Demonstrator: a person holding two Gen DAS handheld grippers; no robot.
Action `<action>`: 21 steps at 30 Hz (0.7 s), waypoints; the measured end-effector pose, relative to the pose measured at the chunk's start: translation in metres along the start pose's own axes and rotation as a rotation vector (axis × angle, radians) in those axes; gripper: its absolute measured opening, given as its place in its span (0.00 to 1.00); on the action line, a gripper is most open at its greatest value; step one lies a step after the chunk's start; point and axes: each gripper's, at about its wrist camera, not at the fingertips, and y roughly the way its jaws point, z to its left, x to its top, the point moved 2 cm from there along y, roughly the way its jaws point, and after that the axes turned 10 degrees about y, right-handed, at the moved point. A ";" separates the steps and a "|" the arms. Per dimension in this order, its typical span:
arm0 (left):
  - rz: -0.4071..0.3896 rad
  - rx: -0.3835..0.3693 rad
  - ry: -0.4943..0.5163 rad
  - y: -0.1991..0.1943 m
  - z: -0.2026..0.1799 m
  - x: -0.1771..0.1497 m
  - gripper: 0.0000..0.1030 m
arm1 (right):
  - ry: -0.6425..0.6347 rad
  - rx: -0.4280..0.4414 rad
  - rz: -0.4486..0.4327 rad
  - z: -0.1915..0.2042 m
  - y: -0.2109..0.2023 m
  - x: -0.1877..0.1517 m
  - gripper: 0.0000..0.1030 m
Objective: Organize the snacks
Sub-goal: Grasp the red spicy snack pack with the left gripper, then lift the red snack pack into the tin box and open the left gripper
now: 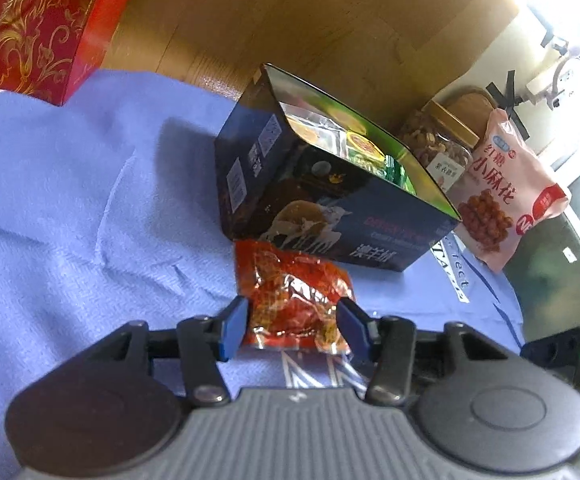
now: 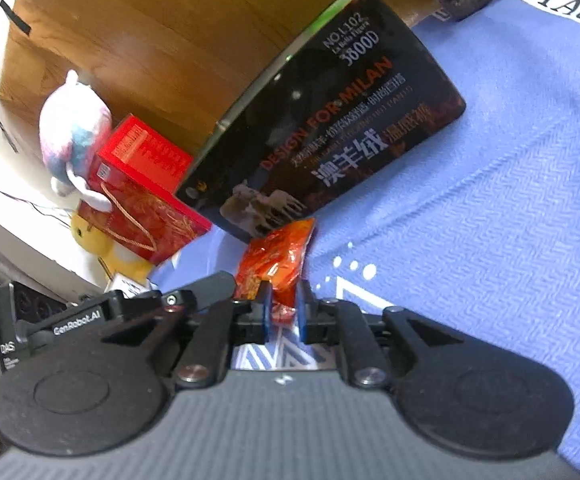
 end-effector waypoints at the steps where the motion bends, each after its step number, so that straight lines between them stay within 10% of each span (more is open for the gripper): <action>1: 0.000 0.008 0.013 0.002 -0.003 0.000 0.47 | 0.010 0.006 -0.003 -0.001 -0.001 0.002 0.19; 8: 0.003 -0.025 -0.006 0.002 0.002 0.002 0.47 | 0.007 0.018 -0.004 0.003 -0.002 0.008 0.38; 12: 0.006 0.016 0.014 0.002 0.000 0.002 0.35 | -0.044 -0.010 0.016 0.014 0.019 0.006 0.23; 21: 0.017 -0.100 -0.059 -0.005 -0.003 -0.007 0.45 | 0.094 0.057 -0.022 -0.008 -0.025 0.001 0.10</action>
